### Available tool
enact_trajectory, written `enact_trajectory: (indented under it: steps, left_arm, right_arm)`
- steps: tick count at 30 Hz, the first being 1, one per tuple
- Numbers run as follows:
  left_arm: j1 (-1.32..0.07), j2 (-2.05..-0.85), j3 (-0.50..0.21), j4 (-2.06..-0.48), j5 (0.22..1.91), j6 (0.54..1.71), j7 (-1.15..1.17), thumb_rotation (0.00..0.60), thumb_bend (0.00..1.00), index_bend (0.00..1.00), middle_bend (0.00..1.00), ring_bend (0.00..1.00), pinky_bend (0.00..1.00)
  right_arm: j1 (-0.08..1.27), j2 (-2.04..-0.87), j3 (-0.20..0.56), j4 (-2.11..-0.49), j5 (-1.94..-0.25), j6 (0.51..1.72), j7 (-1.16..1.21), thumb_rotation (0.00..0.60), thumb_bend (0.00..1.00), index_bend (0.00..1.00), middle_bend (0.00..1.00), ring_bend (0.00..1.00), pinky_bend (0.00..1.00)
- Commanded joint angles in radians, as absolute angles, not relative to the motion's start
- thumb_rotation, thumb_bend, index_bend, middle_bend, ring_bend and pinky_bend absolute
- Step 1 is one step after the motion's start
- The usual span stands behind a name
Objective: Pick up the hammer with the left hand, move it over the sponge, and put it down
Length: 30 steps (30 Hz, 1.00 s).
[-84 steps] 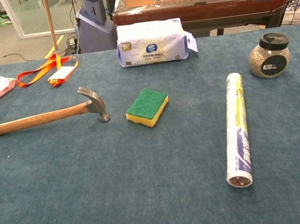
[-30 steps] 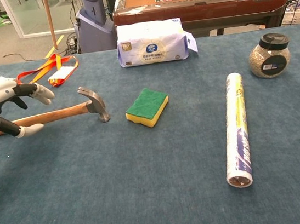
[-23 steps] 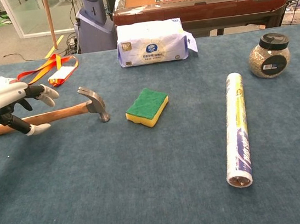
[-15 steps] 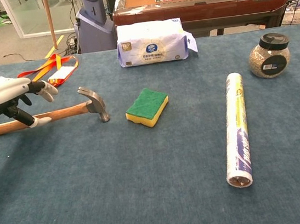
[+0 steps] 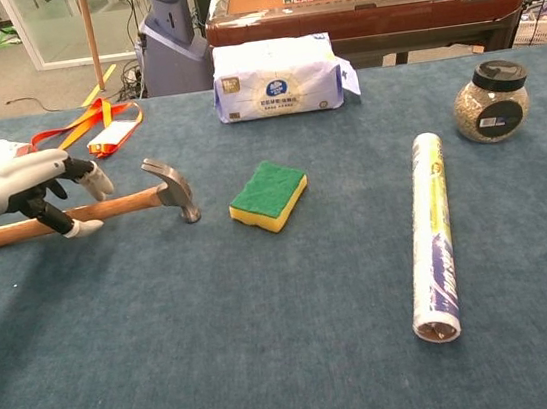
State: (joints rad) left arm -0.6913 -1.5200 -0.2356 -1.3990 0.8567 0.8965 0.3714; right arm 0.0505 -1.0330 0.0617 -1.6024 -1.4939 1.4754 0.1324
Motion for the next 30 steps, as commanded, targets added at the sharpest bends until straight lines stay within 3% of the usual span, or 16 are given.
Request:
enact_trajectory:
  steps: [1, 17, 26, 30]
  left_arm:
    - [-0.701, -1.526, -0.234, -1.391, 0.846, 0.893, 0.376, 0.600, 0.27, 0.30, 0.30, 0.14, 0.19]
    - [-0.728, -1.544, -0.213, -1.373, 0.812, 0.884, 0.376, 0.600, 0.27, 0.34, 0.33, 0.18, 0.19]
    - [-0.736, -1.547, -0.205, -1.367, 0.802, 0.884, 0.374, 0.600, 0.40, 0.34, 0.33, 0.19, 0.19]
    - [-0.739, -1.548, -0.200, -1.368, 0.798, 0.884, 0.376, 0.600, 0.40, 0.34, 0.34, 0.19, 0.19]
  right_arm:
    - [0.051, -1.033, 0.062, -1.603, -1.494, 1.475, 0.133, 0.600, 0.17, 0.37, 0.43, 0.32, 0.33]
    - [0.050, -1.032, 0.063, -1.602, -1.493, 1.476, 0.136, 0.600, 0.17, 0.37, 0.43, 0.32, 0.33]
    - [0.051, -1.032, 0.063, -1.602, -1.492, 1.475, 0.136, 0.600, 0.17, 0.37, 0.43, 0.32, 0.33]
    - [0.051, -1.032, 0.063, -1.602, -1.491, 1.475, 0.136, 0.600, 0.17, 0.37, 0.43, 0.32, 0.33]
